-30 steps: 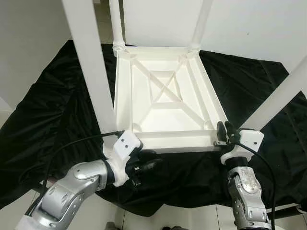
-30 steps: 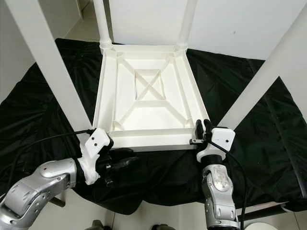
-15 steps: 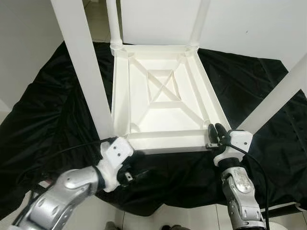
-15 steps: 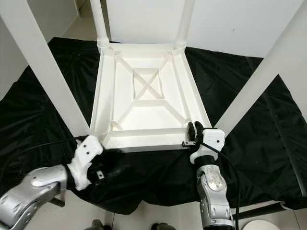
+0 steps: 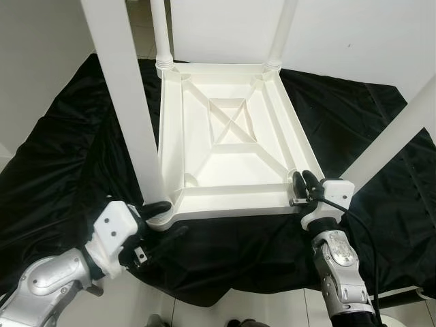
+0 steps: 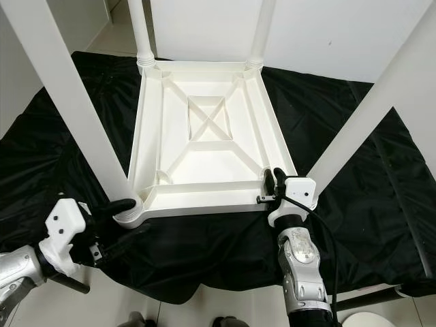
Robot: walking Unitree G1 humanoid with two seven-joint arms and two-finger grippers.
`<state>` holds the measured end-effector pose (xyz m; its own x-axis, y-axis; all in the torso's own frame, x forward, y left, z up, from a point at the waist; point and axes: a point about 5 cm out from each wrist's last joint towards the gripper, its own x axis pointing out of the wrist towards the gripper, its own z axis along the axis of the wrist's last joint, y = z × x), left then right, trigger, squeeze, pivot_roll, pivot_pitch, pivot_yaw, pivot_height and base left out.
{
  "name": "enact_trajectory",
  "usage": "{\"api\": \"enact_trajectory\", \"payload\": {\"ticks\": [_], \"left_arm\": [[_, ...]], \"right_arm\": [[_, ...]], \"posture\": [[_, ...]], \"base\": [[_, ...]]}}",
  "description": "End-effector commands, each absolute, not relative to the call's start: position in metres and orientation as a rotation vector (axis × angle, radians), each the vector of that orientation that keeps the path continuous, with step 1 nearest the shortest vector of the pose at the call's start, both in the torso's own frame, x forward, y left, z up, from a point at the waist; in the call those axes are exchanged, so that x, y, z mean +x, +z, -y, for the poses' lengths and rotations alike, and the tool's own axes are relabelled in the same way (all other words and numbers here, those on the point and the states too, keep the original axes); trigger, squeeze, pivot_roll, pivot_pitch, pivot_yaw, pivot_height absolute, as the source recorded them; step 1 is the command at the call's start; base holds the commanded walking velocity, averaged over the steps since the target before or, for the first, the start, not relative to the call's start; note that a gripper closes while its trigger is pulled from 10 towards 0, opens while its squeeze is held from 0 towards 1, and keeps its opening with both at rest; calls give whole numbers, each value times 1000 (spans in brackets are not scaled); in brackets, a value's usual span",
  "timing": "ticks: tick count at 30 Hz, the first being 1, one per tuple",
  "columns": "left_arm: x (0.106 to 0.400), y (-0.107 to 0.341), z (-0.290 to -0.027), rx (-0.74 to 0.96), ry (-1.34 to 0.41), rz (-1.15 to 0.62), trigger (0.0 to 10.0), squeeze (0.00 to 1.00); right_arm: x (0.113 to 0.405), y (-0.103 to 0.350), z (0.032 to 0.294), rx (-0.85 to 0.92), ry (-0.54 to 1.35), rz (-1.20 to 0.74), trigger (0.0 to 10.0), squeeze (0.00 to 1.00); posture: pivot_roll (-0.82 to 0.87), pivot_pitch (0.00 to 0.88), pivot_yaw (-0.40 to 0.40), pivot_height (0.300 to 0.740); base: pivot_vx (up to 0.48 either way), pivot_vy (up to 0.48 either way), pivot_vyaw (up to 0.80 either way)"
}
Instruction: Building children table
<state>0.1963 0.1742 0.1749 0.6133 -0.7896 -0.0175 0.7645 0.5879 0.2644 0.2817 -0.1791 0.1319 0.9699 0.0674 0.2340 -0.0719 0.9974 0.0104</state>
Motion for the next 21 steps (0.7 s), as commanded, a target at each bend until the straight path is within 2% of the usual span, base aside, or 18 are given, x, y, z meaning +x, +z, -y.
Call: {"api": "enact_trajectory", "payload": {"ticks": [1,6,10,13,14,16,18,21], "left_arm": [[193,173,-185,280,-923,87,10000,0],[190,164,-216,330,-834,40,10000,0],[189,162,-227,336,-806,33,10000,0],[193,161,-257,393,-741,-11,10000,0],[193,161,-257,393,-741,-11,10000,0],[202,164,-273,429,-680,-5,10000,0],[208,165,-276,435,-656,2,10000,0],[231,175,-283,474,-545,75,10000,0]], "right_arm": [[284,133,184,2,67,243,10000,0],[288,133,183,-3,77,245,10000,0],[289,133,183,-3,79,246,10000,0],[288,130,182,-5,85,240,10000,0],[288,130,182,-5,85,240,10000,0],[288,128,180,-7,90,237,10000,0],[287,127,179,-7,91,236,10000,0],[284,124,175,-8,101,229,10000,0]], "posture": [[71,118,-55,740],[73,115,-54,740],[73,115,-53,740],[80,120,-54,740],[80,120,-54,740],[80,120,-53,740],[80,120,-53,740],[68,115,-43,740]], "base": [[0,0,0],[0,0,0],[0,0,0],[0,0,0],[0,0,0],[0,0,0],[0,0,0],[0,0,0]]}}
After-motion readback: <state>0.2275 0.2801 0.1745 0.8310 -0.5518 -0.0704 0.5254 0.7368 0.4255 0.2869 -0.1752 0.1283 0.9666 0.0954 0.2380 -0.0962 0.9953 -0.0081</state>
